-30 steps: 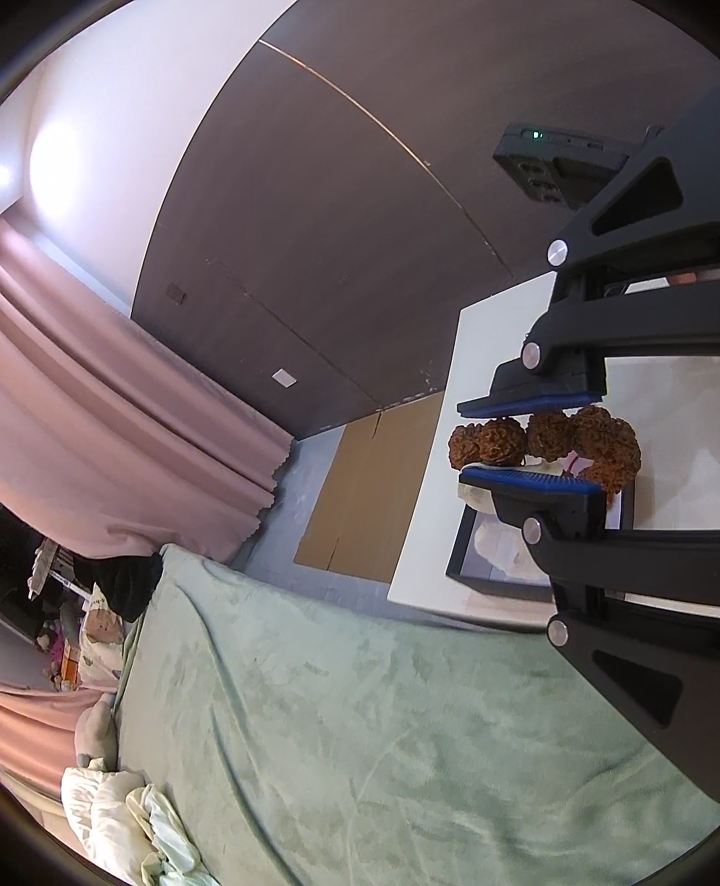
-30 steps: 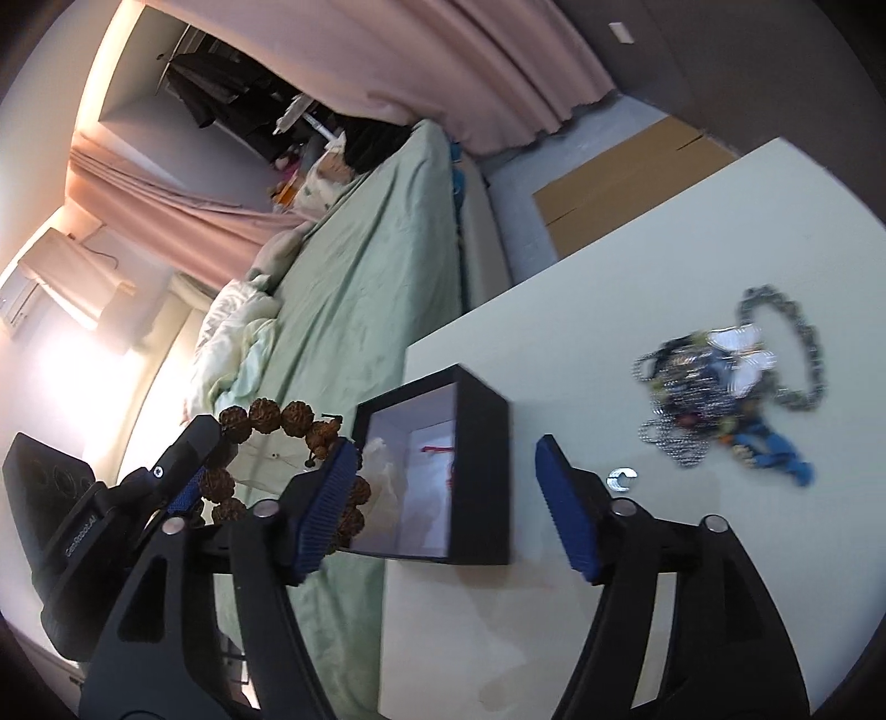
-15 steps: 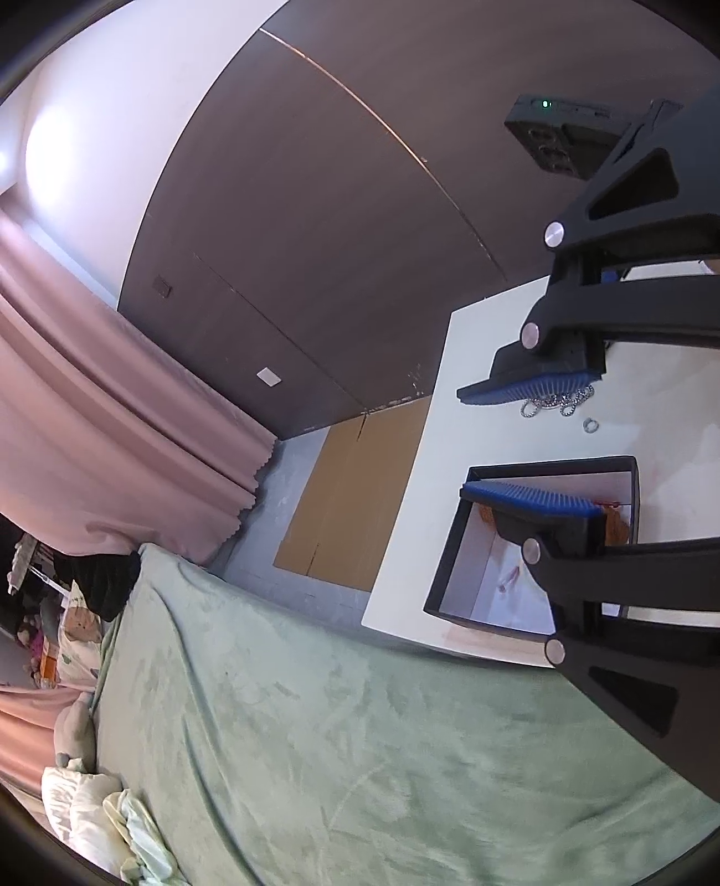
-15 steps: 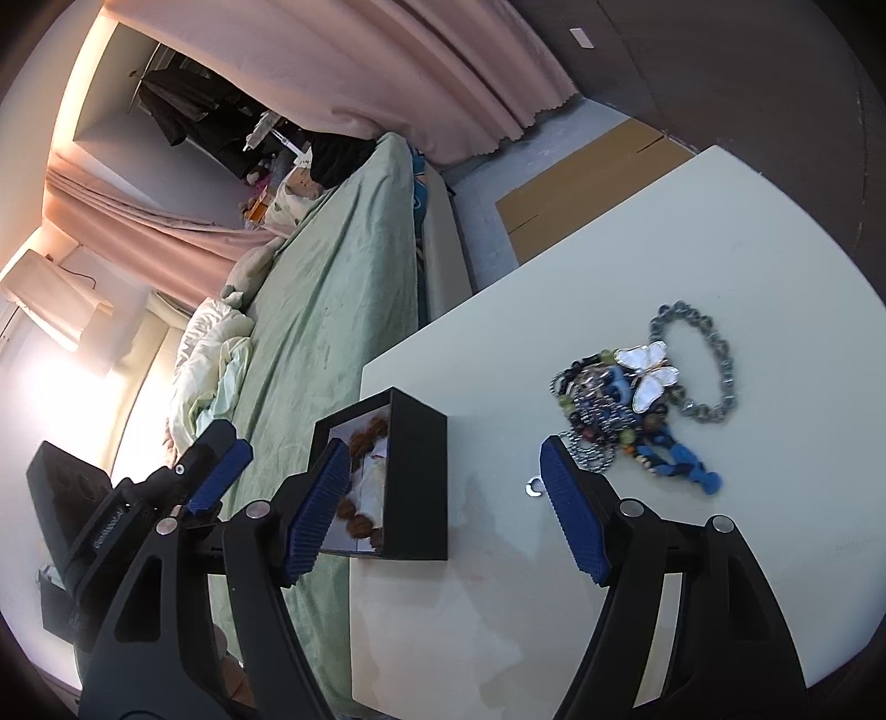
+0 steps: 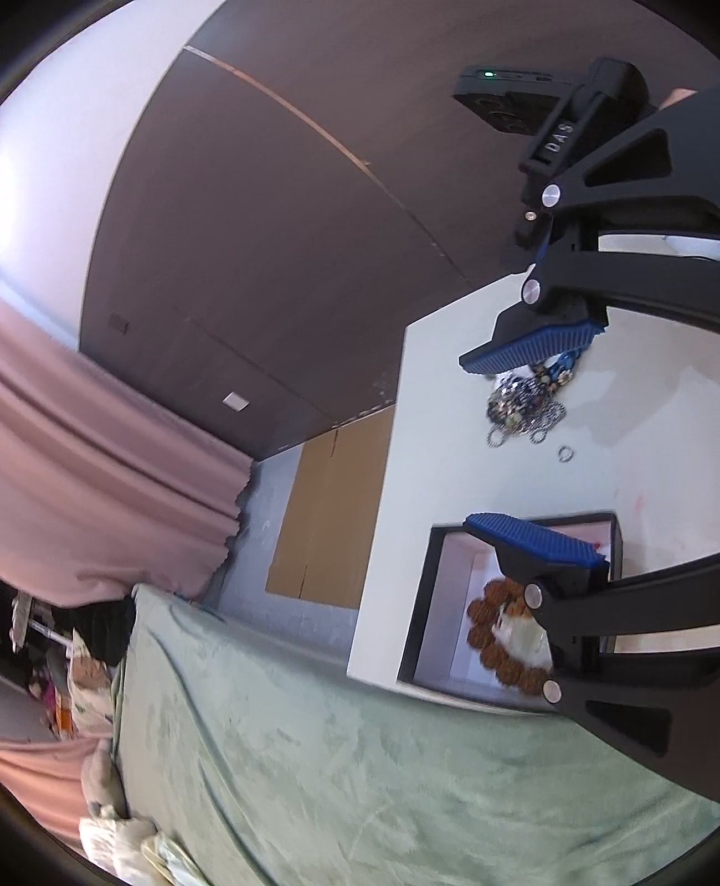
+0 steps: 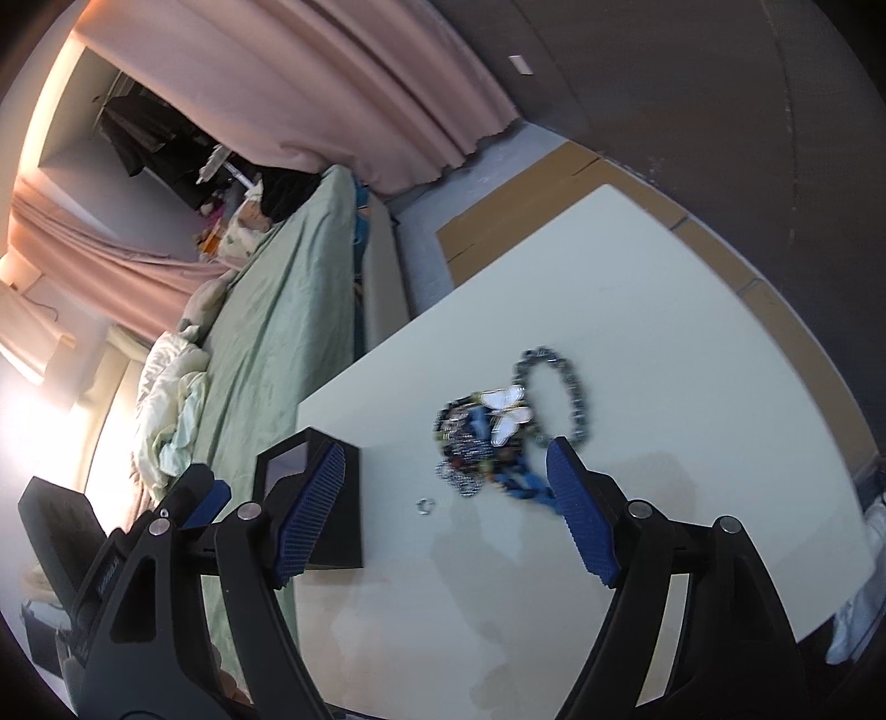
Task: Organize jewelry
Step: 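Move the left tool back to the jewelry pile and close on a beaded strand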
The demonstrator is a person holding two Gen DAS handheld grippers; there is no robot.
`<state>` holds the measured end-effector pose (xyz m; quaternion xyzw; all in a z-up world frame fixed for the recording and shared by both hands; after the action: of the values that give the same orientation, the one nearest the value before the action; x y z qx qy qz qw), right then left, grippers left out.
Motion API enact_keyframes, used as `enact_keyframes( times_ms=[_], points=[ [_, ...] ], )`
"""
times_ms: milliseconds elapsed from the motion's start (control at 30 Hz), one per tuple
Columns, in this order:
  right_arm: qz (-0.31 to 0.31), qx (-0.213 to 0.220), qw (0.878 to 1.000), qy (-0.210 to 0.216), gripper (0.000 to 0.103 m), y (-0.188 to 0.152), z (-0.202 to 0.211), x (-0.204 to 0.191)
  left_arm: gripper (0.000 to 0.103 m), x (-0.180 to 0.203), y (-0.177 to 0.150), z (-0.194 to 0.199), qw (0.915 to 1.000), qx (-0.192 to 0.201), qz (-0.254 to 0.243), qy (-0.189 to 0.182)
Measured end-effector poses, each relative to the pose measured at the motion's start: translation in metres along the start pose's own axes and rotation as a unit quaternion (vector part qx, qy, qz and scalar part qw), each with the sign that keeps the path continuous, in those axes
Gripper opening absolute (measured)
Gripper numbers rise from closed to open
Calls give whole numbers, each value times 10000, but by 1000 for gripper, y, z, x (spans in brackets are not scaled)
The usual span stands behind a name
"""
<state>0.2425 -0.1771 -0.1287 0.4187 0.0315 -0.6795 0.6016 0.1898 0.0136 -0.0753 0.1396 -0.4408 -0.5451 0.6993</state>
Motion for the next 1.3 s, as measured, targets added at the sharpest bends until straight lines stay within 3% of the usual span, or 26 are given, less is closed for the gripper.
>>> enact_keyframes(
  times_ms=[300,633,800,1300],
  points=[
    [-336,-144,9991,-229,76,4,6,30,50,28,-21,-33,9985,-406,-346,-86],
    [-637,-321,9974,-103,76,5,8,45,48,48,-42,-79,9952,-852,-464,-126],
    [-672,-346,9971,-18,76,8,10,46,28,39,-50,-101,9941,-1055,-256,-18],
    [-704,-419,9966,-18,76,6,7,47,19,28,-71,-144,9906,-1349,230,-3]
  ],
)
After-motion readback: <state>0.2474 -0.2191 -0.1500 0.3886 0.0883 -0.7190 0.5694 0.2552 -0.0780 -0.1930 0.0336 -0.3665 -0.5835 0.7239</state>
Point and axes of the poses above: each gripper's, at about its wrist camera, not at the fingertips, and z roughly against the way its jaws point, x to its right, y to its top, the point moved 7 cm from there along -z, roughly the way its jaws point
